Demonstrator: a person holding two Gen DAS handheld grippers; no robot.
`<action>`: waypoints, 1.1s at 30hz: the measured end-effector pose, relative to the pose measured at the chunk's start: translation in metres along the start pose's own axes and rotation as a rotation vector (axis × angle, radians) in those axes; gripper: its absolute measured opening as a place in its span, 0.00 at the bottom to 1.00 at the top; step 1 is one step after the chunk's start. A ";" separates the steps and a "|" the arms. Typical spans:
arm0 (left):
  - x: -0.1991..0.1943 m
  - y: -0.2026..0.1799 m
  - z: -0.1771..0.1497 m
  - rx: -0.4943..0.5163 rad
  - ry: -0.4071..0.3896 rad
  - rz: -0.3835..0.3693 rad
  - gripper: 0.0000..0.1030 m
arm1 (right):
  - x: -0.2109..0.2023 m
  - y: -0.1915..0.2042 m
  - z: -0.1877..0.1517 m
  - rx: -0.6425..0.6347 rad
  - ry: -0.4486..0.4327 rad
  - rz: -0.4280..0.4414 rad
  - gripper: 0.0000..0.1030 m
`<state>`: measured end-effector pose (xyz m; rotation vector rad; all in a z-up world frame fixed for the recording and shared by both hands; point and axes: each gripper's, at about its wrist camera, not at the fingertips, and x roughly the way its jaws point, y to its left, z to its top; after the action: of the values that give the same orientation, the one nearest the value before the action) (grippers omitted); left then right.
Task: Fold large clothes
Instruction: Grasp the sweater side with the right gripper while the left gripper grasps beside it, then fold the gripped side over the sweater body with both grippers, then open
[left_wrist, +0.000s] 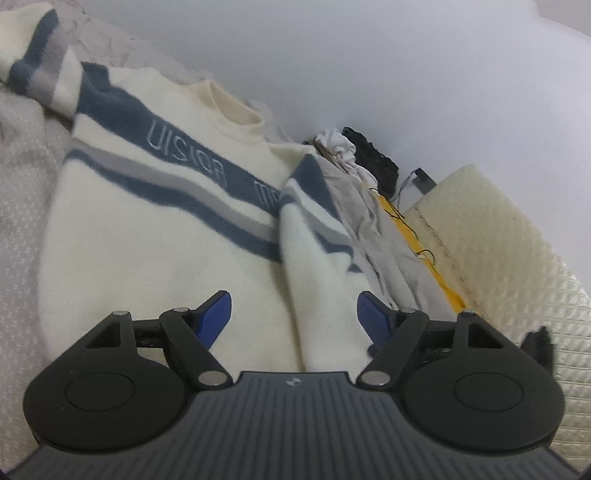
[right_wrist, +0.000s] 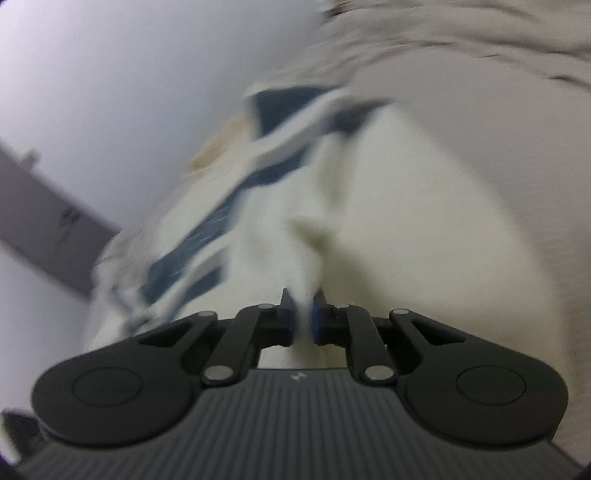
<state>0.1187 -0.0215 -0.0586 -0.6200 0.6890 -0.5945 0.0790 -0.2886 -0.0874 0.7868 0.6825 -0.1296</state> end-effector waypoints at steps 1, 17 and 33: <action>0.002 -0.001 -0.001 -0.004 0.008 -0.006 0.77 | 0.000 -0.009 0.003 0.027 -0.007 -0.044 0.11; 0.070 -0.046 -0.056 -0.006 0.213 -0.172 0.57 | 0.004 -0.041 0.009 0.180 0.001 -0.129 0.11; 0.023 -0.036 -0.019 -0.167 0.025 -0.116 0.09 | 0.008 -0.016 0.003 0.111 0.122 0.172 0.12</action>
<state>0.1089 -0.0675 -0.0547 -0.8133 0.7348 -0.6575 0.0813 -0.3006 -0.1006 0.9623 0.7242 0.0372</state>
